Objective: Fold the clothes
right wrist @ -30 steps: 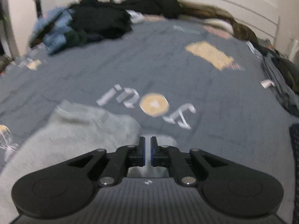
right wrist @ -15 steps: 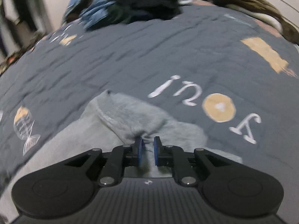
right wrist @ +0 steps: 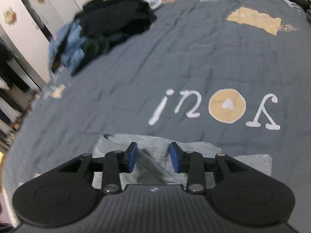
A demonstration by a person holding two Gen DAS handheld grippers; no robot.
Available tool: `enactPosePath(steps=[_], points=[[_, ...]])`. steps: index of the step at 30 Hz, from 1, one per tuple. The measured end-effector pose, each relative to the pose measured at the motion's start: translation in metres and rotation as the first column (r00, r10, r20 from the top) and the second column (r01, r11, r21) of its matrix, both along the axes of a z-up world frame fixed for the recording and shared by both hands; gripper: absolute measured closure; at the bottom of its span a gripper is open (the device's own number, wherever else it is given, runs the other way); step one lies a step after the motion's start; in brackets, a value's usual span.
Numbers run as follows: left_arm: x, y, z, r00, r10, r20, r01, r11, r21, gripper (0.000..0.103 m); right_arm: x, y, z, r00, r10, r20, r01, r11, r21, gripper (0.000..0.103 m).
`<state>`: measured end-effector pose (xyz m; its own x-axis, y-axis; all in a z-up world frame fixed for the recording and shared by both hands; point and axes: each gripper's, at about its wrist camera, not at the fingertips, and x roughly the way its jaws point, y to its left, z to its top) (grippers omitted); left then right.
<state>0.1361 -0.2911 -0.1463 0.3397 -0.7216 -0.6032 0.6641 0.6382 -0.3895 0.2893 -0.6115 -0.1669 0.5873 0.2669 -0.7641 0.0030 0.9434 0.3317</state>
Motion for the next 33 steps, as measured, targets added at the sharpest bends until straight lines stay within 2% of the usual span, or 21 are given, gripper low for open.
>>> enactPosePath(steps=[2, 3, 6, 9, 10, 13, 16, 19, 23, 26, 28, 29, 30, 33], points=[[0.001, 0.001, 0.000, 1.000, 0.005, -0.003, -0.005, 1.000, 0.000, 0.042, 0.005, 0.008, -0.006, 0.999, 0.002, -0.037, -0.003, 0.999, -0.045, 0.076], [0.002, 0.001, 0.000, 1.000, 0.007, -0.004, -0.007, 1.000, 0.000, 0.042, 0.004, 0.009, -0.005, 1.000, -0.009, -0.024, 0.008, 0.999, -0.054, 0.088], [0.002, 0.002, 0.000, 1.000, 0.012, -0.007, -0.012, 1.000, -0.003, 0.042, -0.002, 0.002, 0.006, 0.996, -0.077, 0.047, 0.078, 0.996, -0.037, 0.103], [0.001, 0.003, 0.000, 1.000, 0.006, -0.002, -0.006, 1.000, -0.005, 0.042, -0.010, -0.013, 0.021, 0.975, -0.168, 0.148, 0.173, 0.985, -0.018, 0.103], [0.001, 0.002, 0.000, 1.000, 0.005, -0.001, -0.005, 1.000, -0.002, 0.042, -0.011, -0.017, 0.023, 0.972, -0.170, 0.162, 0.175, 0.984, -0.020, 0.103], [0.002, 0.002, -0.001, 1.000, 0.005, -0.001, -0.005, 1.000, 0.005, 0.042, -0.017, -0.026, 0.029, 0.970, -0.170, 0.174, 0.179, 0.983, -0.039, 0.101], [0.002, 0.002, 0.000, 1.000, 0.008, -0.003, -0.008, 1.000, 0.003, 0.042, -0.023, -0.034, 0.032, 0.978, -0.127, 0.164, 0.139, 0.988, -0.064, 0.097], [0.001, 0.000, 0.000, 1.000, 0.004, 0.001, -0.004, 1.000, 0.004, 0.042, -0.027, -0.035, 0.025, 0.991, -0.087, 0.105, 0.099, 0.988, -0.118, 0.088], [0.002, 0.001, -0.001, 1.000, 0.005, 0.000, -0.005, 1.000, 0.008, 0.042, -0.029, -0.029, 0.009, 0.999, -0.038, 0.028, 0.042, 0.988, -0.149, 0.063], [0.003, 0.001, -0.001, 1.000, 0.009, 0.000, -0.009, 1.000, 0.012, 0.042, -0.028, -0.021, -0.004, 1.000, -0.026, -0.011, 0.024, 0.988, -0.151, 0.063], [0.002, 0.000, -0.001, 1.000, 0.010, -0.001, -0.010, 1.000, 0.013, 0.042, -0.028, -0.017, -0.008, 1.000, -0.028, -0.013, 0.026, 0.986, -0.162, 0.076], [0.002, 0.000, -0.001, 1.000, 0.009, 0.000, -0.009, 1.000, 0.012, 0.042, -0.030, -0.016, -0.007, 0.999, -0.036, 0.001, 0.035, 0.987, -0.157, 0.096], [0.002, 0.000, -0.001, 1.000, 0.009, 0.000, -0.009, 1.000, 0.012, 0.042, -0.032, -0.018, -0.003, 0.998, -0.064, 0.022, 0.066, 0.988, -0.140, 0.099], [0.001, 0.000, 0.000, 1.000, 0.007, 0.000, -0.007, 1.000, 0.011, 0.042, -0.044, -0.030, 0.012, 0.983, -0.151, 0.105, 0.158, 0.985, -0.064, 0.100]])
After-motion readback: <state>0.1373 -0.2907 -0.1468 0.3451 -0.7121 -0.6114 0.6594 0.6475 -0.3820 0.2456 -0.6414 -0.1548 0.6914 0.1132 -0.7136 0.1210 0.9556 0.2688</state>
